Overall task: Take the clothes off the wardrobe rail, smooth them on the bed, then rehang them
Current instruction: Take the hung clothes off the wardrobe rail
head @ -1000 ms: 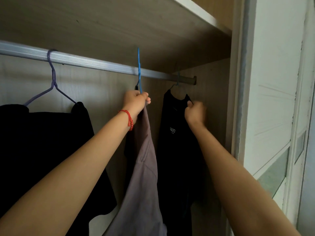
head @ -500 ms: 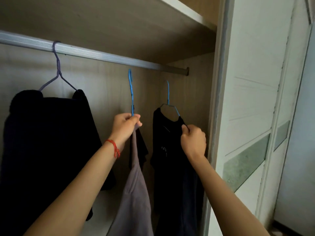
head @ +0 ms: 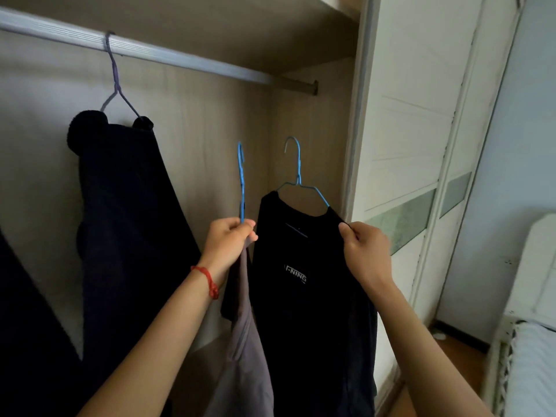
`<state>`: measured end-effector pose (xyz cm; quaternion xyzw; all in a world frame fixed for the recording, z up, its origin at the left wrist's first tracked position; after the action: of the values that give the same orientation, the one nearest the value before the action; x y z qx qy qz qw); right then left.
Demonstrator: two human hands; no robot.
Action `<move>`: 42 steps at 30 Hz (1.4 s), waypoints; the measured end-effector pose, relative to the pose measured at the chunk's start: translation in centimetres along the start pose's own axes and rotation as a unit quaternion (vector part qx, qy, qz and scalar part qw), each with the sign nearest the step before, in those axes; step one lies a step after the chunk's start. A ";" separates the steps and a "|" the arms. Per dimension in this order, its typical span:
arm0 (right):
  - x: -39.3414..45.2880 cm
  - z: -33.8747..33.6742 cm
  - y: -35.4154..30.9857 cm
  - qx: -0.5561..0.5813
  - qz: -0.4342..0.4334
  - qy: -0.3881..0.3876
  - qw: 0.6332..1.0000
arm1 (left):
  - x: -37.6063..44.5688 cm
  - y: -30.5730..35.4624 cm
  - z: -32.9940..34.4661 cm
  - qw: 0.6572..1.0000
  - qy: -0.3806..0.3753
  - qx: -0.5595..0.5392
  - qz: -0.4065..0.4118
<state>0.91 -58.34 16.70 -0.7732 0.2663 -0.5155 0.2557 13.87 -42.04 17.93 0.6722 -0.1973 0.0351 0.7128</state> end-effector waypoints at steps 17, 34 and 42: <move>-17.8 -19.0 -4.7 -0.062 0.063 0.172 0.981 | -17.5 2.9 -5.1 0.975 -0.204 -0.080 0.041; -34.7 -40.2 -4.2 -0.256 0.231 0.334 0.877 | -38.8 7.1 2.8 0.851 -0.513 -0.111 0.016; -42.6 -42.3 -1.1 -0.305 0.323 0.427 0.788 | -47.8 3.9 7.2 0.787 -0.604 -0.127 -0.023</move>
<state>-52.29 -33.89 3.56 -0.3806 0.7258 -0.5726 0.0187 -33.01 -38.35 6.04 0.4639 -0.5743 -0.4199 0.5278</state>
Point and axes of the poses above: each hand's wrist, its own x-axis towards the middle knuckle, its own z-axis out of the palm, y = z × x, the point moved 1 cm from there along x, towards the middle knuckle, and after that the axes turned 8 degrees about y, right-handed, at the moved point
